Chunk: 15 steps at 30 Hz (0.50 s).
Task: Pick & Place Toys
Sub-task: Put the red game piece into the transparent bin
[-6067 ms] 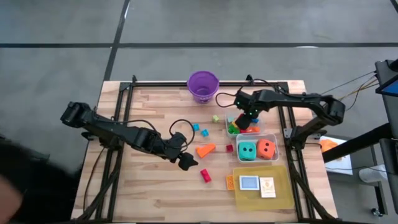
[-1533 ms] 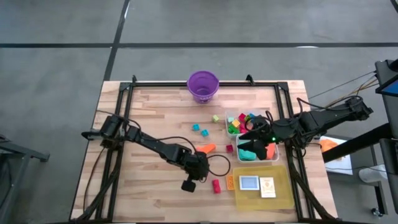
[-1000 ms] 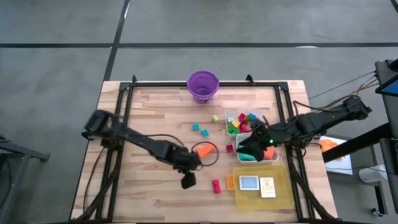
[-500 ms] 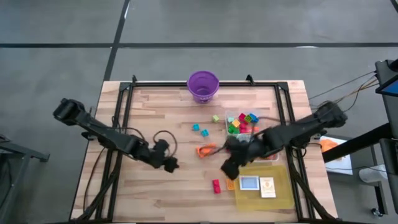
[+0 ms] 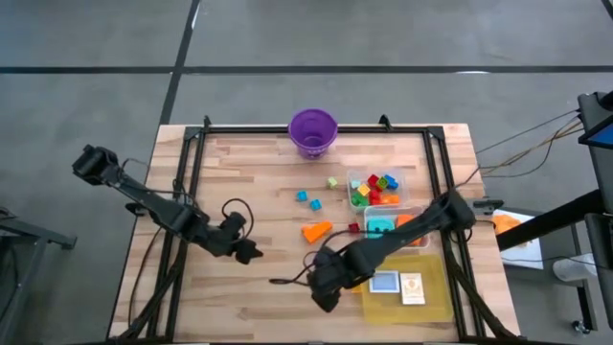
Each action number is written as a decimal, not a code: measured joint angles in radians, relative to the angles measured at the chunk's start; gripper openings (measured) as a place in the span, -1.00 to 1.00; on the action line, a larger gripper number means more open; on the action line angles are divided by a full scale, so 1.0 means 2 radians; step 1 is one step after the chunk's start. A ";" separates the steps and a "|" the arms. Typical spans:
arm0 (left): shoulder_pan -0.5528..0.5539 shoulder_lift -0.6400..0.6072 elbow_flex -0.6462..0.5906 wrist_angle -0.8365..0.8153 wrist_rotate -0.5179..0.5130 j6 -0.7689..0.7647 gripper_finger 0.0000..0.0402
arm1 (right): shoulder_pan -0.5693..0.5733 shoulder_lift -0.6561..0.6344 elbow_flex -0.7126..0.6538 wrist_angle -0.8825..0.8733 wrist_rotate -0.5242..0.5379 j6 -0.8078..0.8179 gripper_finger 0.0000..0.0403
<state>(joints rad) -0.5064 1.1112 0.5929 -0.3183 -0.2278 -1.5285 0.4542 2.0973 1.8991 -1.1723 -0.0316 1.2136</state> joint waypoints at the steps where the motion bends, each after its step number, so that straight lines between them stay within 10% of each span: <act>1: 0.000 -0.002 0.001 -0.001 0.001 0.004 0.35 | 0.000 0.008 0.006 0.001 -0.003 0.000 0.32; 15: 0.000 -0.007 0.005 0.006 0.001 0.005 0.35 | -0.006 0.035 -0.055 0.046 -0.027 -0.017 0.31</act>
<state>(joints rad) -0.5068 1.0966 0.6037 -0.3069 -0.2253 -1.5177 0.4422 2.1681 1.7887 -1.0796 -0.0856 1.1794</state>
